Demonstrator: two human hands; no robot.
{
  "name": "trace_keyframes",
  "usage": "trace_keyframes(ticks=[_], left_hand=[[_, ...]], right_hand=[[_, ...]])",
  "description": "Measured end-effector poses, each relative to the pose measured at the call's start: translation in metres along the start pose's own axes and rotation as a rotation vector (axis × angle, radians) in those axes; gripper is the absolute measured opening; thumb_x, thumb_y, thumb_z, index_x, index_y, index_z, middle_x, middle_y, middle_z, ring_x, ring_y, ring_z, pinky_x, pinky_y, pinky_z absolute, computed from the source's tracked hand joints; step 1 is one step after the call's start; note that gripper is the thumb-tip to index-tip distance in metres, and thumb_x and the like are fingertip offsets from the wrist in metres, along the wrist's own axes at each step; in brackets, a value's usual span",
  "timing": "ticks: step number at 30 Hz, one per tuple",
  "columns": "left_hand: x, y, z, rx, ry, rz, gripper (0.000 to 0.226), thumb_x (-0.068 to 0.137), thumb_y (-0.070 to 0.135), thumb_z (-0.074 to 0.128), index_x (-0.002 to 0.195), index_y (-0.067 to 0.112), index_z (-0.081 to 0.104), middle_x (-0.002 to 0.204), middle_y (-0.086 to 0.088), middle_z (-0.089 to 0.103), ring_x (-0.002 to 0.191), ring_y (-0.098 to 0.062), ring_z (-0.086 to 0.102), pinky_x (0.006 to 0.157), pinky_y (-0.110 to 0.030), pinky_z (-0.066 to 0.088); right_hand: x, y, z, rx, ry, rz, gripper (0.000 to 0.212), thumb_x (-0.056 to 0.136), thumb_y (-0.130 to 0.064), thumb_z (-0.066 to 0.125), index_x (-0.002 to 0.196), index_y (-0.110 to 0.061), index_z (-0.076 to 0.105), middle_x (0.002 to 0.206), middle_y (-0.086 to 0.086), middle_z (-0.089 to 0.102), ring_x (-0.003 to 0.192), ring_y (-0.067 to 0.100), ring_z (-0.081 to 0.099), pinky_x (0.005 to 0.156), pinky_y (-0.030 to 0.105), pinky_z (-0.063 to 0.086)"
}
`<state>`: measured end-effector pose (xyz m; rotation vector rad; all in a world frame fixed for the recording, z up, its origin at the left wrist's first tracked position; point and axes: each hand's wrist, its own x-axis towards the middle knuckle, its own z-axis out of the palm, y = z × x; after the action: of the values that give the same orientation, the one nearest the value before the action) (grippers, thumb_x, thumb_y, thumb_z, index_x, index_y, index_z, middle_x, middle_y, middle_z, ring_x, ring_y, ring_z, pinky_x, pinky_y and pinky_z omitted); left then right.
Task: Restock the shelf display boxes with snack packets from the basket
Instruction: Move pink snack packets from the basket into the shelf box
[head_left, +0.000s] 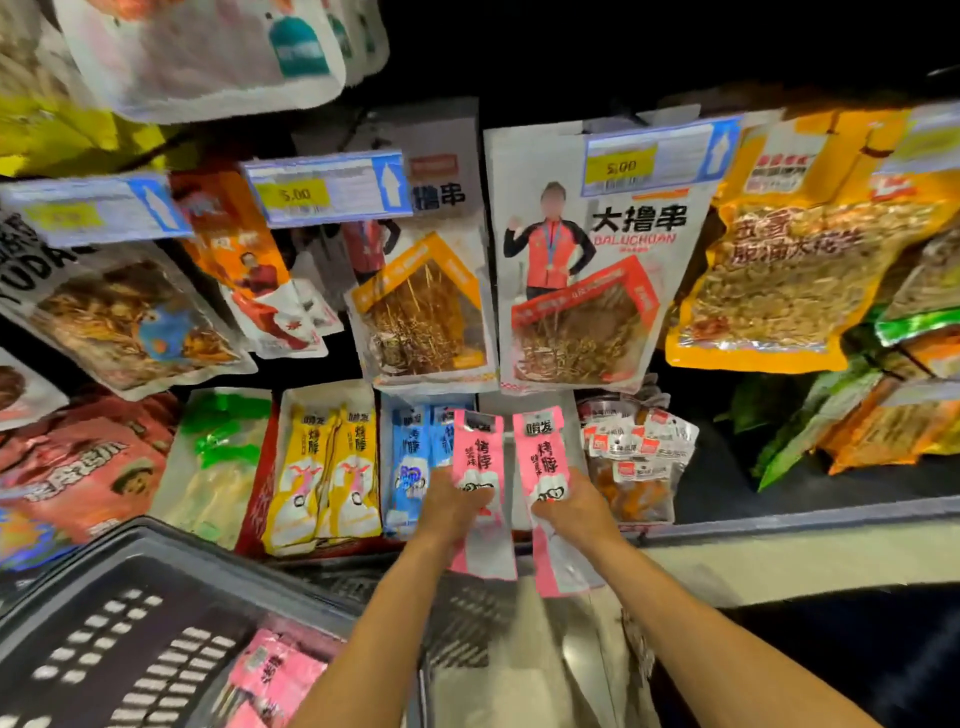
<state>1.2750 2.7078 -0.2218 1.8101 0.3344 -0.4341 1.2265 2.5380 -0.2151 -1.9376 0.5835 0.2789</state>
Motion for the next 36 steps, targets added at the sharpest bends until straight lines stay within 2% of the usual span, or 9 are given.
trace_keyframes(ticks=[4,10,13,15,19,25,30,33,36], left_hand=[[0.033,0.002,0.04,-0.013,-0.026,-0.018,0.024,0.082,-0.006,0.066,0.102,0.003,0.056,0.087,-0.01,0.064,0.067,-0.012,0.058,0.052,-0.021,0.047],[0.087,-0.018,0.081,0.055,0.021,0.042,0.04,0.077,-0.004,0.067,0.11,0.011,0.051,0.099,-0.002,0.064,0.099,-0.027,0.064,0.087,-0.041,0.053],[0.099,-0.022,0.087,0.082,0.032,0.05,0.038,0.083,-0.005,0.064,0.108,0.018,0.048,0.09,0.008,0.059,0.084,-0.014,0.061,0.075,-0.029,0.053],[0.111,-0.029,0.089,0.107,0.011,0.009,0.034,0.082,-0.006,0.062,0.1,0.018,0.045,0.085,0.001,0.059,0.076,-0.019,0.062,0.063,-0.026,0.051],[0.129,-0.034,0.095,0.156,0.018,-0.078,0.051,0.081,0.006,0.065,0.128,0.011,0.044,0.118,-0.009,0.064,0.096,-0.032,0.069,0.082,-0.043,0.057],[0.139,-0.035,0.107,0.493,0.037,0.046,0.082,0.089,-0.001,0.056,0.156,0.02,0.014,0.157,-0.013,0.027,0.138,-0.03,0.04,0.108,-0.038,0.043],[0.138,-0.05,0.108,0.845,-0.086,0.112,0.07,0.095,0.007,0.047,0.156,0.017,0.015,0.162,-0.016,0.001,0.15,-0.027,0.007,0.116,-0.032,0.024],[0.136,-0.056,0.109,1.004,-0.081,0.147,0.062,0.097,0.002,0.042,0.154,0.015,0.021,0.162,-0.014,0.002,0.148,-0.029,0.02,0.114,-0.033,0.029],[0.138,-0.062,0.112,1.233,-0.198,0.186,0.064,0.094,0.004,0.05,0.151,0.018,0.024,0.161,-0.007,0.017,0.144,-0.027,0.028,0.115,-0.035,0.034]], right_hand=[[0.054,0.014,0.002,-0.091,0.014,0.014,0.036,0.074,-0.015,0.069,0.11,-0.02,0.061,0.092,0.0,0.069,0.082,0.02,0.065,0.056,0.022,0.047],[0.119,0.021,0.028,-0.235,0.044,0.012,0.067,0.075,-0.039,0.065,0.134,-0.017,0.045,0.118,0.01,0.066,0.108,0.031,0.063,0.088,0.038,0.053],[0.134,0.018,0.028,-0.291,0.027,0.043,0.067,0.084,-0.026,0.064,0.143,-0.013,0.036,0.137,0.011,0.053,0.129,0.031,0.05,0.102,0.039,0.041],[0.146,0.023,0.031,-0.28,0.031,0.031,0.063,0.081,-0.028,0.07,0.137,-0.014,0.042,0.13,0.009,0.059,0.122,0.029,0.056,0.095,0.038,0.049],[0.165,0.032,0.034,-0.268,0.033,0.073,0.065,0.086,-0.021,0.067,0.14,-0.008,0.036,0.118,0.015,0.066,0.106,0.034,0.064,0.075,0.029,0.048],[0.17,0.05,0.027,-0.369,0.058,0.08,0.076,0.095,-0.012,0.051,0.155,-0.012,0.003,0.123,0.018,0.062,0.108,0.031,0.061,0.071,0.03,0.043],[0.166,0.072,0.043,-0.547,0.047,-0.062,0.078,0.089,-0.01,0.054,0.154,-0.015,0.01,0.16,0.011,0.015,0.143,0.029,0.027,0.111,0.034,0.032],[0.169,0.091,0.053,-0.535,0.01,-0.136,0.072,0.092,-0.013,0.048,0.151,-0.026,0.01,0.159,0.006,0.018,0.141,0.032,0.028,0.117,0.042,0.03],[0.169,0.1,0.055,-0.667,0.016,-0.121,0.072,0.096,-0.01,0.043,0.153,-0.003,0.001,0.162,0.012,-0.007,0.15,0.03,-0.008,0.119,0.032,-0.002]])
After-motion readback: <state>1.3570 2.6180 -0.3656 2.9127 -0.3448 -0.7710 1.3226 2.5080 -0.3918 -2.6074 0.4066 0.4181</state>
